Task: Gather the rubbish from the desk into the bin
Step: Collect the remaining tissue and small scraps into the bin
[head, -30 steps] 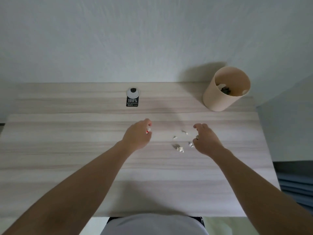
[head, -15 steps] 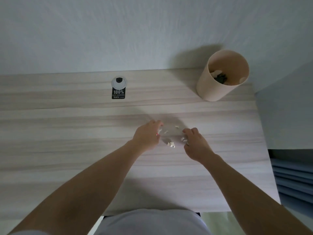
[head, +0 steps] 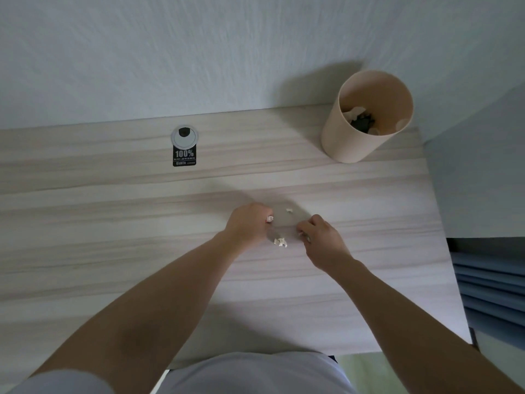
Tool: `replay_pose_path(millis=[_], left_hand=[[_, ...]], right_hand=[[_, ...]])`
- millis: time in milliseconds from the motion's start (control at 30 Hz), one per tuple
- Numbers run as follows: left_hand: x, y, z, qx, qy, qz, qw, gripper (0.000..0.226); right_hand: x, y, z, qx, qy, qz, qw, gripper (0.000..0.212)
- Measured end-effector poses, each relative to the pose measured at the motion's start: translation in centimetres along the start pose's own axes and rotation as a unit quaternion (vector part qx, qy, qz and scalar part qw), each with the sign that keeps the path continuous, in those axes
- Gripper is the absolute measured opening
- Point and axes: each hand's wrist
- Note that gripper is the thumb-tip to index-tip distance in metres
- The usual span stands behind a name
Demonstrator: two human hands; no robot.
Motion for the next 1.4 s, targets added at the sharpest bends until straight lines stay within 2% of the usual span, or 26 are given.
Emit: replay_pose_path(millis=[233, 400, 567, 733, 833, 900, 1033, 1100, 1233, 1400], left_hand=[[-0.1, 0.4, 0.5, 0.009, 0.014, 0.008, 1.000, 0.017], [-0.3, 1.8, 0.2, 0.052, 0.069, 0.008, 0.996, 0.011], [-1.3, 2.7, 0.1, 0.052, 0.096, 0.001, 0.994, 0.026], [-1.8, 3.3, -0.1, 0.066, 0.122, 0.001, 0.990, 0.031], [-2.3, 3.5, 0.1, 0.075, 0.116, -0.001, 0.990, 0.024], [-2.7, 3.8, 0.4, 0.079, 0.116, -0.008, 0.990, 0.019], [-3.2, 4.2, 0.6, 0.079, 0.113, -0.025, 0.990, 0.017], [-3.4, 4.2, 0.6, 0.077, 0.109, -0.027, 0.991, 0.016], [-3.8, 4.1, 0.8, 0.066, 0.111, -0.037, 0.991, 0.016], [-4.3, 3.8, 1.1, 0.047, 0.107, -0.050, 0.992, 0.018]], right_hand=[[0.1, -0.2, 0.2, -0.004, -0.018, 0.024, 1.000, 0.011], [-0.3, 0.0, -1.0, 0.000, -0.071, 0.100, 0.992, 0.006], [-0.4, 0.7, -0.9, 0.004, -0.120, 0.109, 0.987, 0.011], [-1.2, 1.7, -0.1, 0.012, -0.132, 0.118, 0.984, 0.014], [-2.1, 1.9, 0.6, 0.011, -0.137, 0.117, 0.984, 0.010], [-2.9, 1.9, 1.1, -0.001, -0.128, 0.112, 0.985, 0.013], [-4.2, 1.4, 1.8, -0.025, -0.067, 0.117, 0.991, 0.043], [-4.7, 1.0, 2.1, -0.026, -0.043, 0.127, 0.991, 0.052], [-5.4, 0.2, 2.7, -0.016, -0.014, 0.149, 0.989, 0.049], [-4.9, 0.0, 2.9, -0.006, 0.008, 0.117, 0.993, 0.037]])
Point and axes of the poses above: each hand's wrist, its own y-axis away from the middle knuckle, its own z-axis out of the palm, x = y × z
